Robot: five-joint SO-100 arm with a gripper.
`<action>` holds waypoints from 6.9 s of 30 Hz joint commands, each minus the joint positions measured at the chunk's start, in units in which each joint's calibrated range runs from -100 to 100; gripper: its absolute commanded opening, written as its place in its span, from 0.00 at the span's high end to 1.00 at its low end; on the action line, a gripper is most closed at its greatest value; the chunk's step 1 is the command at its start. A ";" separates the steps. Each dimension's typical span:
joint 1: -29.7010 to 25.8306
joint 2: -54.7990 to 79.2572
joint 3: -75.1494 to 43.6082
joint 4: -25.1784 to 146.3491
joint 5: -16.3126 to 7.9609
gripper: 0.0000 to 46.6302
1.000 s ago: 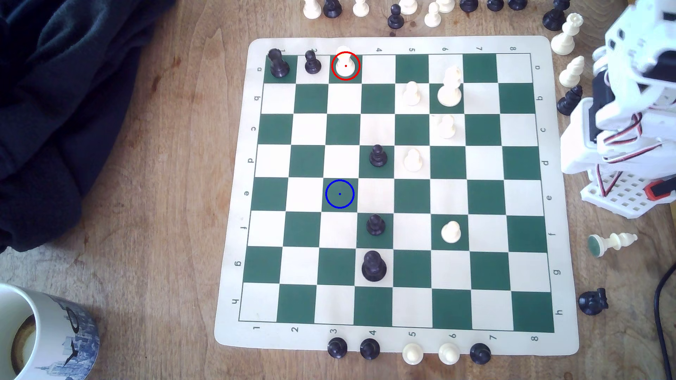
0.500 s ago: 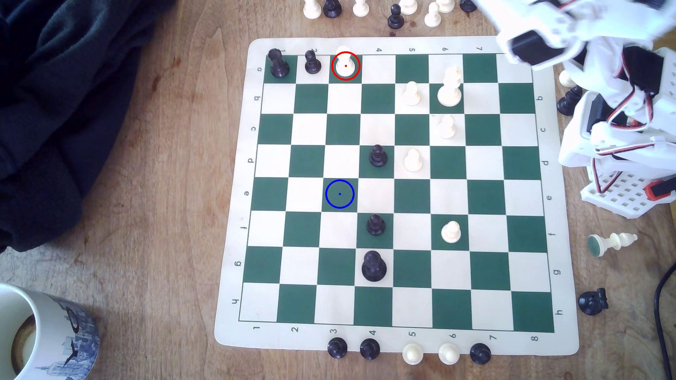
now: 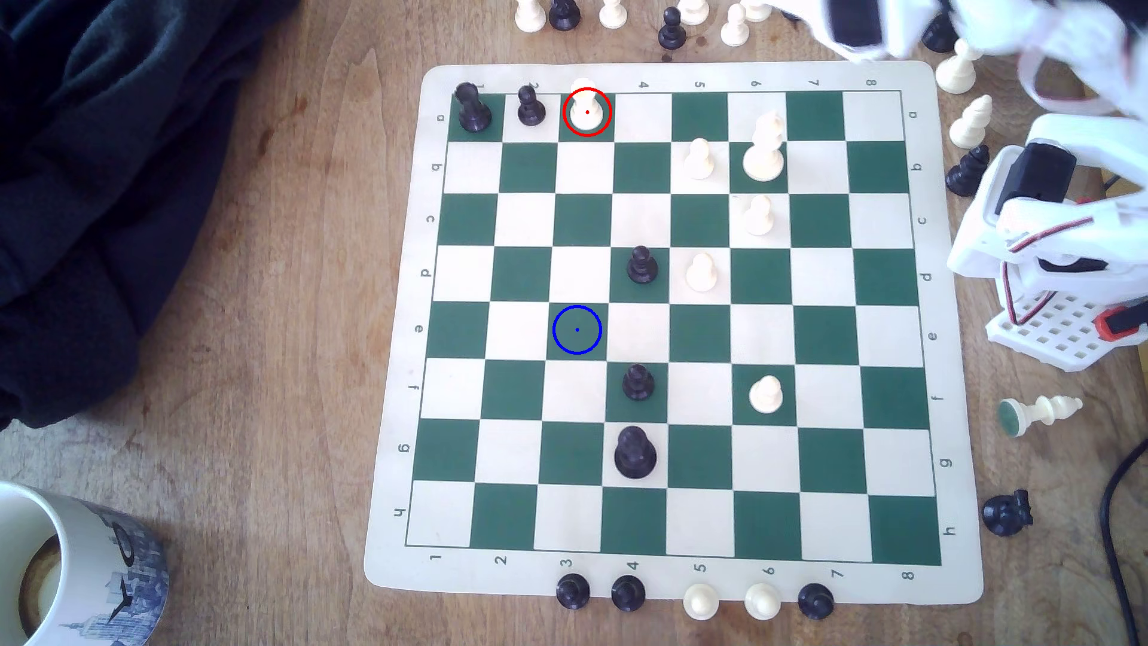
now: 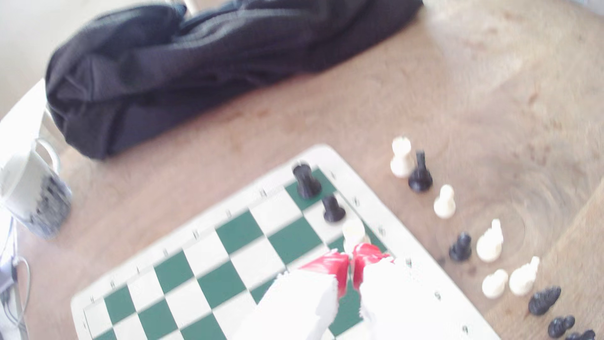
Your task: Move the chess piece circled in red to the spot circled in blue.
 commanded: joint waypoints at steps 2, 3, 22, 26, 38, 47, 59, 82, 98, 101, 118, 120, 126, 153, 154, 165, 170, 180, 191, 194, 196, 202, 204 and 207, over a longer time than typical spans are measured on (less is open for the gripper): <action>-1.45 10.80 -17.08 9.79 -0.10 0.97; -1.60 12.67 -19.52 11.43 -0.29 0.96; -1.37 42.97 -40.65 20.44 0.59 0.56; -1.68 45.35 -40.65 19.62 0.59 0.56; -1.45 55.96 -45.82 16.01 0.54 0.54; 0.35 64.02 -50.89 15.52 0.73 0.54; 0.43 71.66 -53.25 13.72 0.20 0.53; -0.04 76.76 -53.52 7.25 -0.20 0.58; 0.20 77.95 -53.52 3.57 0.05 0.59; 0.27 77.95 -53.70 3.40 0.24 0.59; 0.35 77.18 -53.43 1.60 0.44 0.58; 0.35 77.10 -53.43 1.35 0.44 0.59; 0.51 76.25 -53.43 1.27 0.44 0.60; 0.43 75.23 -52.98 0.62 0.49 0.95; 0.43 75.06 -52.98 0.62 0.49 0.96; 0.51 70.05 -53.07 3.57 1.27 0.98; 0.59 66.66 -53.79 5.20 1.86 0.98; -5.36 54.86 -48.17 8.15 2.88 1.00; -17.79 54.86 -45.45 9.79 2.49 1.00; -19.51 57.66 -45.00 9.71 2.00 1.00; -20.14 58.68 -45.00 9.38 1.86 1.00; -22.25 61.99 -45.09 9.30 1.56 1.00; -23.58 63.52 -44.82 9.46 1.37 1.00; -24.91 65.30 -44.73 9.46 1.12 1.00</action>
